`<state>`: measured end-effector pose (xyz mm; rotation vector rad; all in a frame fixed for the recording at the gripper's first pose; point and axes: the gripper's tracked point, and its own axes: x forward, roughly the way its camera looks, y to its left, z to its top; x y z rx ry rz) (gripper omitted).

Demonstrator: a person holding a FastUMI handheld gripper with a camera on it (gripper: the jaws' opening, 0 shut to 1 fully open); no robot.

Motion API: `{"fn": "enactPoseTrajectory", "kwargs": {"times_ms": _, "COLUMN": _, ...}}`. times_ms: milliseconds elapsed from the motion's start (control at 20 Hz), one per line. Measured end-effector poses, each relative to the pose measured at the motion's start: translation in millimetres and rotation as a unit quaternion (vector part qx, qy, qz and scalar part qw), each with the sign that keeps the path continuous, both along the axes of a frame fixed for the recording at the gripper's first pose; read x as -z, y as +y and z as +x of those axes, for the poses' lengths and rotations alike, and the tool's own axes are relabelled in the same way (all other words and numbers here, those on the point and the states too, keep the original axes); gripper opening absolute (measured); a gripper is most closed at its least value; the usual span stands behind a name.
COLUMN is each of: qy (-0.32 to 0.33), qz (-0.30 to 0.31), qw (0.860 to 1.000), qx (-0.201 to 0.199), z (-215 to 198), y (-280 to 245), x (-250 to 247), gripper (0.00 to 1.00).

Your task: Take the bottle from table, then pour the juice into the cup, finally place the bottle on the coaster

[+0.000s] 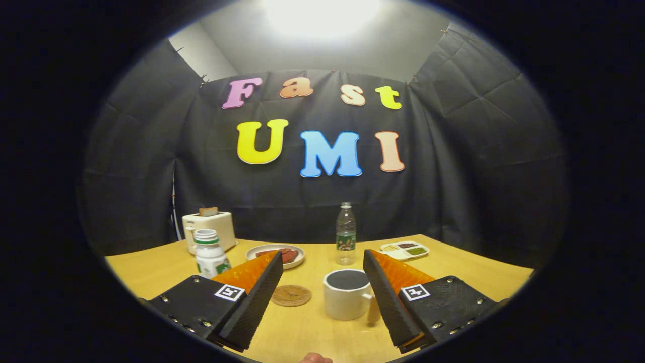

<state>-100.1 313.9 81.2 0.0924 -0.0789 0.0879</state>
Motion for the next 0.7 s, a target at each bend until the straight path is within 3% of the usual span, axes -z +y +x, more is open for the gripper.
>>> {"fn": "enactPoseTrajectory", "kwargs": {"times_ms": 200, "qy": -0.002, "qz": -0.010, "qw": 1.000, "qx": -0.026, "z": -7.2, "y": 49.8, "x": 5.8, "gripper": 0.97}}
{"fn": "enactPoseTrajectory", "kwargs": {"times_ms": 450, "qy": 0.006, "qz": -0.016, "qw": 0.995, "qx": -0.099, "z": -0.3, "y": 117.4, "x": 27.4, "gripper": 0.97}}
{"fn": "enactPoseTrajectory", "kwargs": {"times_ms": 700, "qy": 0.021, "qz": -0.033, "qw": 0.992, "qx": -0.120, "z": 23.1, "y": 140.4, "x": 44.0, "gripper": 0.97}}
